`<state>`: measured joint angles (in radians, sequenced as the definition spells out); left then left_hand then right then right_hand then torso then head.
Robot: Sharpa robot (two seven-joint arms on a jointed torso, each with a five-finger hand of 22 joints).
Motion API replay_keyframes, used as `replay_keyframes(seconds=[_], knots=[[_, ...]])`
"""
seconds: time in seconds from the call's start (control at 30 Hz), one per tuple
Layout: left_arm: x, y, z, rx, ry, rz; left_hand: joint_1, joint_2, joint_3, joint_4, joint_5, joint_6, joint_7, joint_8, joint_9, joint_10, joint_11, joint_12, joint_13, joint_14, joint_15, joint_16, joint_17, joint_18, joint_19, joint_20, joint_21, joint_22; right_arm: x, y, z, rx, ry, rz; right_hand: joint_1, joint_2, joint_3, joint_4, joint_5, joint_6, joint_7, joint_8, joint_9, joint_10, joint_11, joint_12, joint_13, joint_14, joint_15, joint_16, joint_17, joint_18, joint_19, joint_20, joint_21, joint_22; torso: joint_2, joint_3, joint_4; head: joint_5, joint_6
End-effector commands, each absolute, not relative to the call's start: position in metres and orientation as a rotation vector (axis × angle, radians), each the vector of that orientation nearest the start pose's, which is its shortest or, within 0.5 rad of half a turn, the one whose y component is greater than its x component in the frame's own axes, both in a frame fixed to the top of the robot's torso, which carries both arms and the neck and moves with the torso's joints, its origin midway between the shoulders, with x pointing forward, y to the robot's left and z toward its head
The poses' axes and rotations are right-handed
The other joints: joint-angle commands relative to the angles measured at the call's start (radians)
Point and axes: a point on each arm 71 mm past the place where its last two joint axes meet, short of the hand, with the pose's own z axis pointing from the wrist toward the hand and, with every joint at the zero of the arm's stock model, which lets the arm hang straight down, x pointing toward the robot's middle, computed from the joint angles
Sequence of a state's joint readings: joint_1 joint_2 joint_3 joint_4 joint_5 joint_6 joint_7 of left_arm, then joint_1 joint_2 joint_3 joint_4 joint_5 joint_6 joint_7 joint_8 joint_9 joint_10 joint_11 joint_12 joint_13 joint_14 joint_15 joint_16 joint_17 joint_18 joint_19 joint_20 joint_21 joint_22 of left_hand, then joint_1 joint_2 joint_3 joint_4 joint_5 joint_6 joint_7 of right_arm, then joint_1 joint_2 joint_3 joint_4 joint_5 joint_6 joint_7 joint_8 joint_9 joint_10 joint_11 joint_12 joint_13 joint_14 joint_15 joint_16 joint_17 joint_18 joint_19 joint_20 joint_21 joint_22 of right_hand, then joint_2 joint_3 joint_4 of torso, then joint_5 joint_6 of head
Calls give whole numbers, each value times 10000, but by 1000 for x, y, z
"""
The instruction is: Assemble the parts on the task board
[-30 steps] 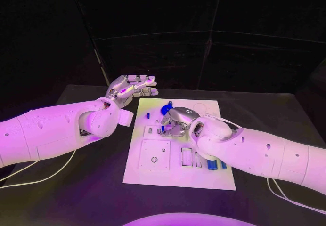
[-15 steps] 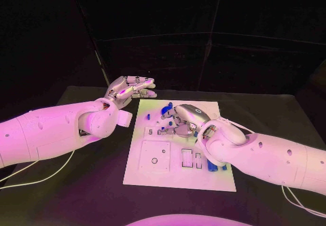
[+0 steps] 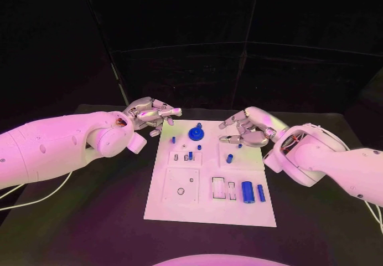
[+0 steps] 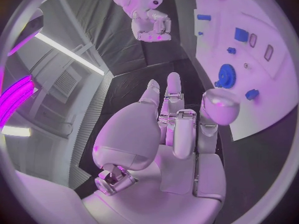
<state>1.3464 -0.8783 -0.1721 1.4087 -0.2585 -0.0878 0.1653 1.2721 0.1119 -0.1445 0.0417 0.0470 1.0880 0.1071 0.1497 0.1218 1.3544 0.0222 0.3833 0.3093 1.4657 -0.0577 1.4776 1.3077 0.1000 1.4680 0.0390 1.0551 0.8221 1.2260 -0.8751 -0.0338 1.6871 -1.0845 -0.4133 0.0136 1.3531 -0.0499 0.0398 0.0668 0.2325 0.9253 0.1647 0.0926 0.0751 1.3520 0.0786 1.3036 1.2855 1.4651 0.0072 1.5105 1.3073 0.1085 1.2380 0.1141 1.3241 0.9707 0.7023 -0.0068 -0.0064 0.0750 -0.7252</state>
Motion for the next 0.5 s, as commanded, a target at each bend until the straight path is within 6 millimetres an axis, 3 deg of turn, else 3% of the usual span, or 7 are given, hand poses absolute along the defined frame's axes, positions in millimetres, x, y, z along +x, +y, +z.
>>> replay_keyframes(seconds=[0.03, 0.17, 0.23, 0.33, 0.4, 0.47, 0.5], knots=[[506, 244, -184, -6101, 21611, -10274, 20, 139, -22, -41, 8, -229, 40, -10, 76, -494, 42, 342, 463, 560, 58, -272, 515, 259, -210, -50, -899, -1323, 465, -185, -148, 2931, 16589, 11188, 64, 9, -33, -33, 45, 76, 7, 67, 7, -44, 0, -53, -21, 744, -27, -49, 1325, 67, -75, 1, -42, -58, -83, 26, -43, 6, -21], [509, 236, -181, -4155, 22699, -8512, 62, 432, 99, 6, 5, -329, 75, -30, 114, -687, 69, 505, 677, 546, 79, -264, 569, 276, -284, -17, -933, -1356, 473, -198, -143, 3321, 16533, 10938, 94, 25, -56, -45, 133, 43, 9, 63, -4, -111, -2, -138, -106, 697, -33, -148, 1142, 105, -193, -7, -144, -273, -114, 50, -47, 20, -23], [512, 231, -177, -3196, 22925, -7506, -140, 474, 13, 168, -4, -269, 20, 41, 191, -619, 37, 864, 995, 892, 89, 544, 1934, 39, 55, -13, 412, 451, 476, -201, -141, 3397, 16515, 10838, 127, 50, -68, -55, 204, -6, 16, 49, -16, -154, 1, -192, -158, 675, -35, -198, 1060, 123, -251, -12, -203, -383, -125, 74, -60, 59, -32], [518, 223, -172, -2375, 22930, -6246, -570, 394, -246, 471, 17, -4, -89, 281, 356, -332, -71, 1617, 1580, 1051, 12, 932, 2631, -221, 313, -16, 1772, 2317, 479, -204, -139, 3369, 16480, 10712, 137, 62, -72, -57, 224, -23, 19, 44, -20, -176, 3, -220, -186, 666, -35, -219, 1024, 131, -276, -13, -227, -431, -117, 71, -41, 62, -34], [520, 218, -170, -2127, 22871, -5692, -826, 317, -440, 654, 21, 118, -183, 463, 486, -16, -145, 3155, 3093, 1051, -60, 932, 2631, -283, 352, -41, 2170, 2839, 481, -205, -138, 3338, 16460, 10664, 137, 62, -72, -57, 224, -23, 19, 44, -20, -176, 3, -220, -186, 666, -35, -220, 1024, 131, -276, -13, -228, -431, -117, 78, -40, 73, -35], [522, 213, -168, -1851, 22787, -5038, -1218, 196, -795, 955, 24, 259, -325, 814, 752, 475, -226, 5950, 5943, 1051, -183, 932, 2631, -373, 385, -78, 2715, 3577, 482, -205, -137, 3296, 16437, 10609, 151, 78, -77, -60, 253, -38, 22, 42, -23, -187, 4, -236, -201, 655, -35, -244, 984, 136, -294, -14, -249, -466, -111, 68, -55, 108, -45], [524, 210, -168, -1697, 22755, -4725, -1298, 172, -912, 1038, 22, 249, -333, 952, 870, 552, -292, 6722, 6746, 1051, -182, 932, 2631, -391, 386, -110, 2867, 3782, 483, -205, -136, 3266, 16425, 10573, 165, 88, -81, -64, 281, -43, 22, 45, -24, -189, 4, -241, -205, 654, -35, -250, 979, 137, -297, -14, -259, -476, -108, 60, -58, 119, -38]])
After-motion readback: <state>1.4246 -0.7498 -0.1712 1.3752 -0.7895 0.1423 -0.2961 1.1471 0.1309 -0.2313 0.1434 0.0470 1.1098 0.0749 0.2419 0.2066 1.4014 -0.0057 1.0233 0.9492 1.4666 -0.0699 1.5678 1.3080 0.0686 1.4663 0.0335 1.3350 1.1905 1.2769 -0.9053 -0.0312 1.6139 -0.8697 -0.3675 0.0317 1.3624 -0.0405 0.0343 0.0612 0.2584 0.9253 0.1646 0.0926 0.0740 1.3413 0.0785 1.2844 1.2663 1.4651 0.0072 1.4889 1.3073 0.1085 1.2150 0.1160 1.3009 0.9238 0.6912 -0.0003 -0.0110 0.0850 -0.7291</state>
